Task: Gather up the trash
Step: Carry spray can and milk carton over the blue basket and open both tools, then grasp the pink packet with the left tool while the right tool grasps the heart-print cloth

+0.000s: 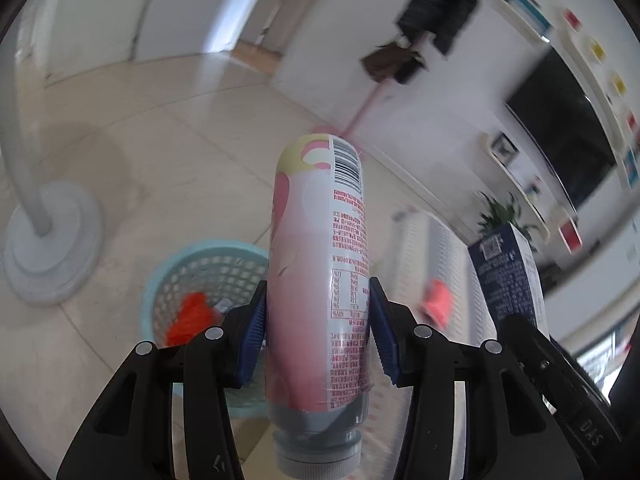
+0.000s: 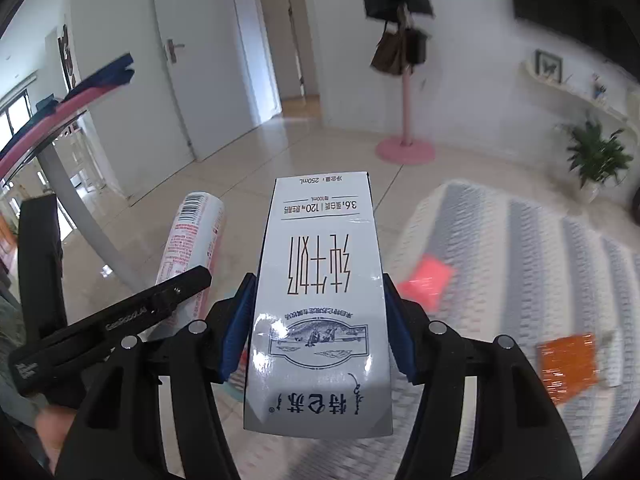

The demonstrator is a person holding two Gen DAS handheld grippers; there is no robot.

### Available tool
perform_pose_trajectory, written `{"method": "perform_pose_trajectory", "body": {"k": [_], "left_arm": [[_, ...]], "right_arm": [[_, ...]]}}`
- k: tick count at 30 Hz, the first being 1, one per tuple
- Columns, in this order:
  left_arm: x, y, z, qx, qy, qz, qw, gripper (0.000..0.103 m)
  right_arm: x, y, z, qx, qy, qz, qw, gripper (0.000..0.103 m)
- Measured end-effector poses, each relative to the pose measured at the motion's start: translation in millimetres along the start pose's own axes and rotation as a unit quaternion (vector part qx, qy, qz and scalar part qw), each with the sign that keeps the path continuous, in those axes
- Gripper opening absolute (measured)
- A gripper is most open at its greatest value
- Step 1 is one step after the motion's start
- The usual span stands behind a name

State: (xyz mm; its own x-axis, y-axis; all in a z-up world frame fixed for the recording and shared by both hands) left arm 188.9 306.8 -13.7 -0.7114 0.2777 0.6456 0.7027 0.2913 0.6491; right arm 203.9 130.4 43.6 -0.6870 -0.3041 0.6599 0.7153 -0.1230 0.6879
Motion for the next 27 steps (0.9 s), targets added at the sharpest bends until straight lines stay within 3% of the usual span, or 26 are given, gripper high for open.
{"method": "perform_pose_trajectory", "body": {"k": [5, 10, 17, 19, 20, 22, 27], "left_arm": [[-27.0, -3.1, 34.3, 0.035, -0.01, 0.021, 0.9991, 0.046], [-51.4, -11.0, 48.1, 0.045, -0.001, 0.043, 0.998, 0.046], [-73.1, -16.3, 45.9, 0.021, 0.021, 0.064, 0.9975, 0.046], [-78.3, -14.4, 45.9, 0.01, 0.035, 0.064, 0.9973, 0.052], [-78.6, -16.8, 47.2, 0.01, 0.04, 0.067, 0.9969, 0.06], [-77.5, -15.8, 49.5, 0.015, 0.04, 0.067, 0.9968, 0.065], [-68.5, -9.2, 45.7, 0.007, 0.035, 0.052, 0.998, 0.065]], "right_arm": [[-46.2, -7.7, 18.0, -0.007, 0.001, 0.037, 0.999, 0.057], [-85.0, -15.5, 18.7, -0.013, -0.032, 0.063, 0.997, 0.057], [-117.3, -25.7, 23.8, -0.006, -0.041, 0.095, 0.995, 0.058], [-119.5, -25.1, 22.4, -0.005, -0.039, 0.099, 0.994, 0.065], [-118.0, -24.5, 22.0, -0.003, -0.035, 0.097, 0.995, 0.065], [-112.7, -23.6, 20.5, -0.005, -0.024, 0.092, 0.995, 0.067], [-92.7, -18.8, 9.6, -0.017, -0.014, 0.074, 0.997, 0.067]]}}
Point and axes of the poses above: each gripper's, at about its wrist camera, not at the fingertips, and x roughly against the way its jaws point, z to its left, y to its top, the point moved 5 cm from there along -x, roughly the way its jaws point, and after that the axes turned 9 degrees about -x, right-handed, at the moved point
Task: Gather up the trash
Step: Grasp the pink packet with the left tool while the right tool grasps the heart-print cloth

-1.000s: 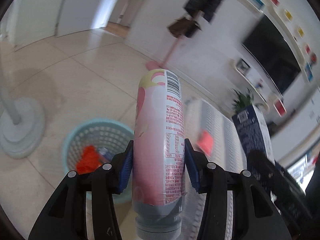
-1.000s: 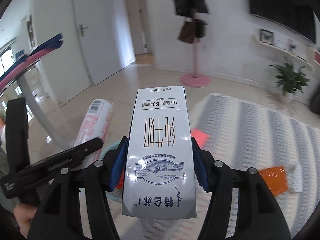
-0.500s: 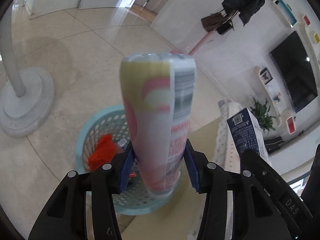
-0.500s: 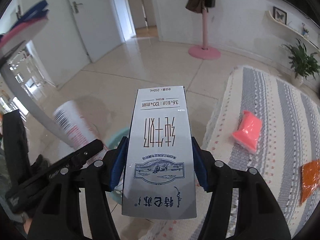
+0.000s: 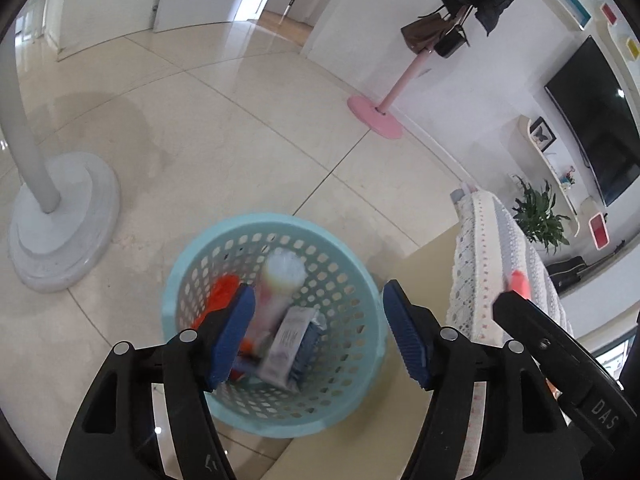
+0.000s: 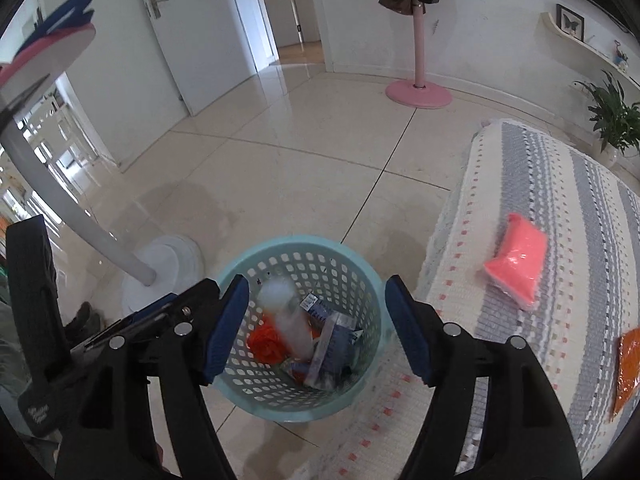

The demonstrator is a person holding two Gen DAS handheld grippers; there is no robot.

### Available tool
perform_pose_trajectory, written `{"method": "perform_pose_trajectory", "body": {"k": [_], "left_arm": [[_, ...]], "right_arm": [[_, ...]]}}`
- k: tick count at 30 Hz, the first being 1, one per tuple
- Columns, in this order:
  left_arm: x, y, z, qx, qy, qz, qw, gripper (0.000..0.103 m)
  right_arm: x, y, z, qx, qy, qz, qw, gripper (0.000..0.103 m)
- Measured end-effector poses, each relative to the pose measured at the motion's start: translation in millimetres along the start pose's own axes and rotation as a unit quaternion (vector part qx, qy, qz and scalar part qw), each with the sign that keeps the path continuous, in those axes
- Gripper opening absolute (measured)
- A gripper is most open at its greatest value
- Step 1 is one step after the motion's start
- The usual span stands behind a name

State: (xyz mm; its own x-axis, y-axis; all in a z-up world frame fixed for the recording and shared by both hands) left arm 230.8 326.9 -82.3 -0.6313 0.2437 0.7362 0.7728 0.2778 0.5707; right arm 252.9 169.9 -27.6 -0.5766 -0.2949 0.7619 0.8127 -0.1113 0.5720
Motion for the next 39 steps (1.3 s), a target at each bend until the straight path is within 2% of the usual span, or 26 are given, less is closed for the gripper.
{"method": "perform_pose_trajectory", "body": {"k": [9, 13, 17, 21, 27, 29, 35, 39], "left_arm": [[21.0, 7.6, -29.8, -0.026, -0.025, -0.035, 0.9987, 0.065], [37.8, 13.5, -67.3, -0.057, -0.045, -0.066, 0.9952, 0.065], [48.4, 7.1, -115.8, -0.103, -0.075, -0.086, 0.9882, 0.065], [40.2, -9.6, -158.2, -0.141, -0.094, -0.079, 0.9823, 0.065], [12.7, -21.6, -208.3, -0.176, -0.112, -0.049, 0.9767, 0.068], [-3.6, -21.5, -223.6, -0.196, -0.101, -0.037, 0.9747, 0.075], [-64.6, -11.6, -247.1, -0.266, -0.023, 0.002, 0.9637, 0.073], [-85.7, -10.7, -255.0, -0.286, -0.01, 0.016, 0.958, 0.073]], "right_arm": [[47.0, 12.2, -33.0, -0.015, 0.002, -0.043, 0.999, 0.067], [81.6, 20.1, -53.6, -0.019, 0.002, -0.071, 0.997, 0.067], [120.7, 19.0, -87.7, -0.027, -0.007, -0.103, 0.994, 0.067], [152.6, 5.8, -137.2, -0.043, -0.029, -0.124, 0.991, 0.067], [188.5, -19.4, -221.9, -0.067, -0.092, -0.142, 0.983, 0.067], [195.5, -25.5, -248.2, -0.07, -0.115, -0.146, 0.98, 0.067], [210.1, -49.6, -324.6, -0.094, -0.171, -0.147, 0.97, 0.067], [209.1, -62.0, -361.0, -0.117, -0.184, -0.141, 0.966, 0.067]]}}
Point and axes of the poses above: each gripper's, at about its wrist camera, not at the fingertips, and x roughly against the way its jaws point, z to its left, y to its top, the point moved 5 cm from there along -x, roughly the way its jaws point, and after that the axes turned 9 degrees about -x, right-handed, at the moved point
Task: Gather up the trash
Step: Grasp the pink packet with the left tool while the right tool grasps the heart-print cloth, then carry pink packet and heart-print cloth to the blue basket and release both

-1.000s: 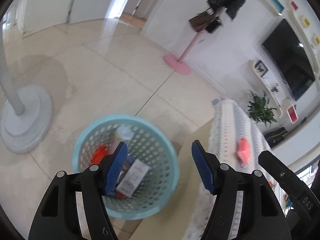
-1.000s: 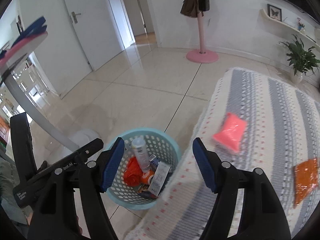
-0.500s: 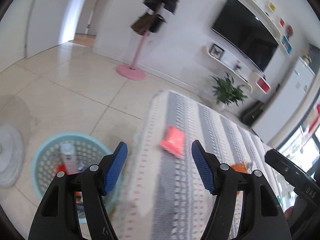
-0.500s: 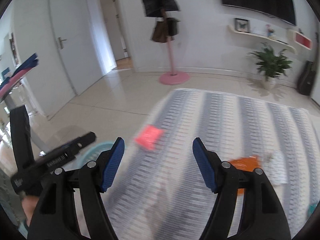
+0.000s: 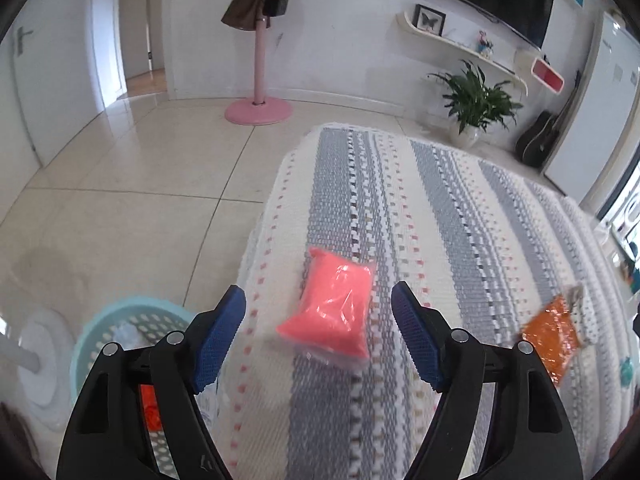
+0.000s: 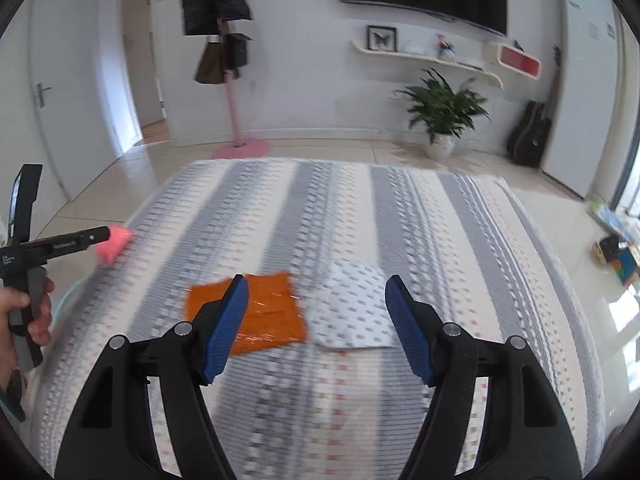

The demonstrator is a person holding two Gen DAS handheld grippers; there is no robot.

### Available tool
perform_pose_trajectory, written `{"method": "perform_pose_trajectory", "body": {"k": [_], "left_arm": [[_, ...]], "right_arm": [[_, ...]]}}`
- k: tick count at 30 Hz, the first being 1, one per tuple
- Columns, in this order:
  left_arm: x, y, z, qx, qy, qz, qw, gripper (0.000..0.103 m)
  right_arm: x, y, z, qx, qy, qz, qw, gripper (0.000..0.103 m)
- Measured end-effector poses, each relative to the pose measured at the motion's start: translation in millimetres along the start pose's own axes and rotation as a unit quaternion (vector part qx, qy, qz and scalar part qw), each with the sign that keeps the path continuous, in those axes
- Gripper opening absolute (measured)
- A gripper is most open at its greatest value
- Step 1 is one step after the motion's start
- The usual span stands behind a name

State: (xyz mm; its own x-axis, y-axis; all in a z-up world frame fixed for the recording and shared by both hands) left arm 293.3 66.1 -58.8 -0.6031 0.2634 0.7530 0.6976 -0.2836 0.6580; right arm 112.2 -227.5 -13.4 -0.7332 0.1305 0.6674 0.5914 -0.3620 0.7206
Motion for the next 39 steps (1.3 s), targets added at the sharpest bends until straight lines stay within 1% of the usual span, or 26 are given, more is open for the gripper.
{"method": "perform_pose_trajectory", "body": {"k": [1, 2, 3, 4, 5, 6, 7, 9, 10, 13, 16, 19, 20, 23, 26, 27, 28, 29, 30, 31, 34, 36, 39], "left_arm": [[-4.4, 0.5, -2.7, -0.007, 0.003, 0.005, 1.0, 0.073], [-12.6, -0.3, -6.0, -0.009, 0.0, 0.021, 0.9997, 0.072], [-20.3, -2.2, -6.6, 0.001, -0.011, 0.038, 0.9992, 0.068], [-25.8, -4.0, -6.2, 0.012, -0.018, 0.05, 0.9985, 0.06], [-31.0, -5.5, -3.9, 0.019, -0.003, 0.056, 0.9982, 0.057], [-31.8, -5.4, -4.6, 0.01, 0.018, 0.05, 0.9986, 0.051], [-32.4, -5.5, -6.5, 0.002, 0.027, 0.048, 0.9985, 0.05], [-30.5, -5.8, -10.3, -0.019, 0.049, 0.038, 0.9979, 0.041], [-29.3, -5.4, -11.1, -0.023, 0.051, 0.034, 0.9978, 0.04], [-21.2, -4.7, -17.4, -0.027, 0.052, 0.019, 0.9981, 0.038], [-0.5, -7.4, -30.9, -0.032, 0.033, -0.005, 0.9989, 0.038], [21.2, -10.4, -48.2, -0.038, 0.011, -0.022, 0.999, 0.038], [27.9, -13.9, -53.7, -0.038, 0.002, -0.026, 0.9989, 0.038], [34.4, -24.7, -66.1, -0.035, -0.007, -0.028, 0.999, 0.038], [38.1, -38.2, -74.0, -0.03, -0.019, -0.029, 0.999, 0.038], [38.3, -41.1, -76.9, -0.035, -0.018, -0.027, 0.9989, 0.038], [38.1, -41.9, -79.0, -0.041, -0.015, -0.025, 0.9987, 0.038], [38.4, -43.5, -80.7, -0.042, -0.016, -0.025, 0.9987, 0.038], [39.2, -44.2, -80.7, -0.039, -0.02, -0.027, 0.9987, 0.038], [40.8, -45.2, -80.7, -0.036, -0.022, -0.029, 0.9987, 0.038], [41.0, -45.9, -79.1, -0.036, -0.02, -0.032, 0.9987, 0.038], [44.2, -47.8, -78.1, -0.043, -0.013, -0.033, 0.9984, 0.038], [54.2, -46.3, -74.6, -0.045, -0.011, -0.044, 0.998, 0.038]], "right_arm": [[-3.6, -1.1, -5.7, -0.002, -0.003, 0.003, 1.0, 0.067], [-7.2, -1.8, -9.7, -0.004, -0.004, 0.005, 1.0, 0.067], [-11.1, -0.8, -9.9, -0.005, -0.004, 0.007, 1.0, 0.067], [-15.3, -2.0, -12.6, -0.008, -0.006, 0.009, 1.0, 0.067], [-20.1, -3.4, -14.2, -0.01, -0.007, 0.014, 1.0, 0.067], [-24.8, -5.3, -14.5, -0.013, -0.007, 0.019, 1.0, 0.067], [-30.5, -5.9, -15.4, -0.017, -0.006, 0.025, 1.0, 0.067], [-39.1, -8.0, -12.1, -0.025, -0.003, 0.034, 0.999, 0.067], [-45.8, -8.6, -14.0, -0.032, -0.006, 0.041, 0.999, 0.067], [-59.4, -7.9, -15.9, -0.05, -0.006, 0.053, 0.997, 0.067], [-73.4, -10.7, -17.6, -0.053, -0.011, 0.068, 0.996, 0.067], [-82.4, -12.1, -17.9, -0.052, -0.005, 0.087, 0.995, 0.069], [-84.8, -12.8, -19.5, -0.056, -0.011, 0.092, 0.994, 0.069], [-91.2, -12.8, -25.2, -0.069, -0.024, 0.104, 0.992, 0.069], [-95.0, -13.5, -25.5, -0.068, -0.036, 0.11, 0.991, 0.067], [-96.0, -13.7, -22.8, -0.06, -0.039, 0.111, 0.991, 0.056], [-96.4, -14.0, -21.2, -0.055, -0.043, 0.11, 0.992, 0.048], [-96.2, -13.8, -20.7, -0.053, -0.043, 0.108, 0.992, 0.045], [-95.7, -14.1, -19.5, -0.051, -0.04, 0.107, 0.992, 0.036], [-95.1, -13.9, -19.4, -0.052, -0.039, 0.106, 0.992, 0.031], [-94.2, -12.9, -21.9, -0.058, -0.035, 0.102, 0.992, 0.022], [-90.2, -12.4, -22.2, -0.06, -0.03, 0.095, 0.993, 0.019], [-78.1, -11.0, -19.2, -0.054, -0.023, 0.068, 0.996, 0.018]]}}
Point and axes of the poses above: each gripper's, at about its wrist camera, not at the fingertips, and x roughly against the way its jaws point, z to its left, y to its top, the point moved 5 cm from there along -x, roughly the way its jaws point, and after that the axes turned 9 degrees about -x, right-handed, at the moved point
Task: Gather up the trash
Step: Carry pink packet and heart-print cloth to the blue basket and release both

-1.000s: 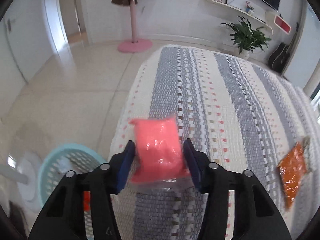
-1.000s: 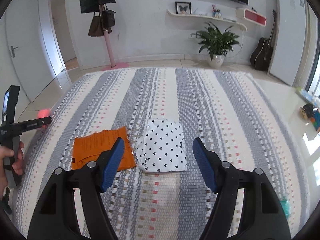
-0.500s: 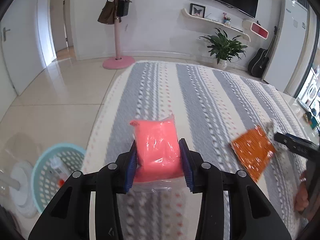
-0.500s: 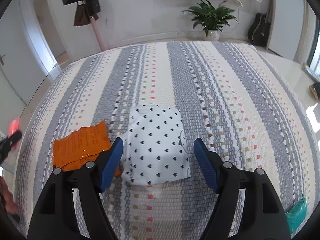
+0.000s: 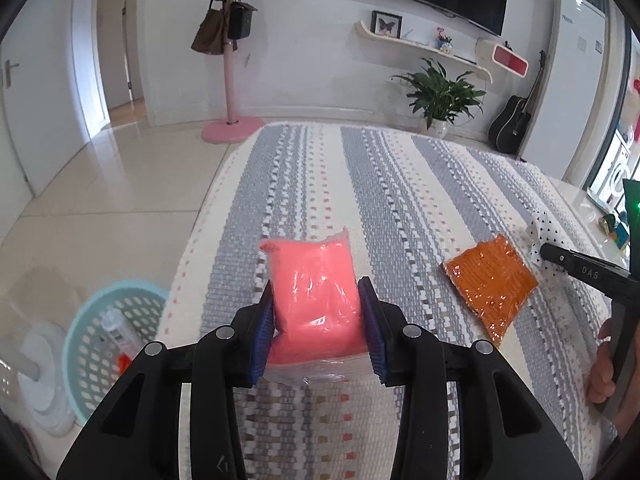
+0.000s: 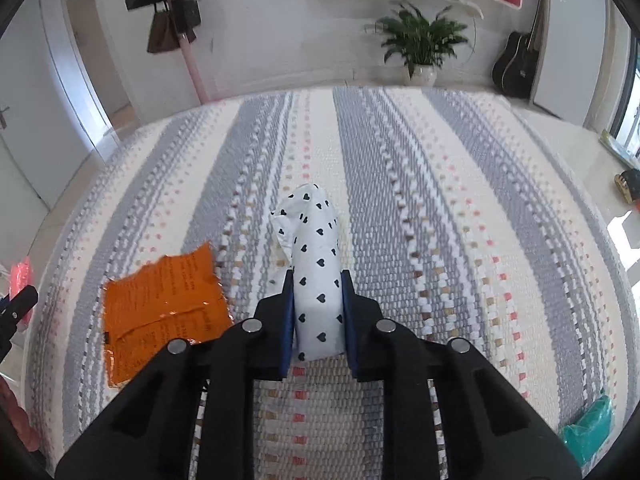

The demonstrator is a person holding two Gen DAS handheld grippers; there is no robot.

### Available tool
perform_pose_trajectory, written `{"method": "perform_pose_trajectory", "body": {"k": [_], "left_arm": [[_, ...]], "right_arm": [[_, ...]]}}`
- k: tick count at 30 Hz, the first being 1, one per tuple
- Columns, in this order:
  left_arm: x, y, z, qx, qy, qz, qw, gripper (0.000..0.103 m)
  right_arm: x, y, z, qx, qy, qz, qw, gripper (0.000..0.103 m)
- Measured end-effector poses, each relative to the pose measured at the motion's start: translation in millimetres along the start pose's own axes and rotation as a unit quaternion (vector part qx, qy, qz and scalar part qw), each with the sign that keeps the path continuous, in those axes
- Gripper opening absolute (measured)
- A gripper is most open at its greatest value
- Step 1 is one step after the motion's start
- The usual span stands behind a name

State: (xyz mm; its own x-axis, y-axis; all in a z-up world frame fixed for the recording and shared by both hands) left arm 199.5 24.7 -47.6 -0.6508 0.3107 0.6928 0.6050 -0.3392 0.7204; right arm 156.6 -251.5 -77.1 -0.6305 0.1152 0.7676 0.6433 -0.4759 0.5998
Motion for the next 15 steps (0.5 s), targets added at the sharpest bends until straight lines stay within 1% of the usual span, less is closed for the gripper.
{"method": "perform_pose_trajectory", "body": {"k": [5, 8, 10, 13, 15], "left_arm": [[18.9, -5.4, 21.8, -0.002, 0.016, -0.008, 0.9998, 0.038], [32.8, -8.8, 40.4, 0.006, 0.025, -0.011, 0.9996, 0.038], [44.4, -9.9, 53.9, 0.012, 0.032, -0.018, 0.9993, 0.038], [59.1, -10.6, 73.1, 0.027, 0.04, -0.027, 0.9985, 0.038], [70.3, -11.3, 91.7, 0.046, 0.048, -0.035, 0.9972, 0.038]], "right_arm": [[10.5, -2.2, 12.9, 0.034, -0.012, -0.031, 0.999, 0.017], [17.5, -3.5, 21.9, 0.06, -0.011, -0.043, 0.997, 0.017], [27.2, -1.2, 35.2, 0.084, -0.013, -0.057, 0.995, 0.017], [47.7, 5.7, 66.8, 0.097, 0.021, -0.07, 0.993, 0.017], [65.5, 7.0, 103.8, 0.117, 0.054, -0.079, 0.989, 0.017]]}}
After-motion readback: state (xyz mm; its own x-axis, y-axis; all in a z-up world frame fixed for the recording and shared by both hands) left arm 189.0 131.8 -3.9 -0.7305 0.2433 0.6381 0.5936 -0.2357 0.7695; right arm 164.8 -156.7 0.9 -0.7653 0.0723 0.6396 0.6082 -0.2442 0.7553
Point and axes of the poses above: each gripper's, at about its wrist camera, not at the fingertips, and x roughly against the way its jaws point, z to its left, y to its top, the point moved 5 cm from there along -x, roughly the way its jaws point, and after that the axes turned 9 degrees about -x, right-handed, at the moved point
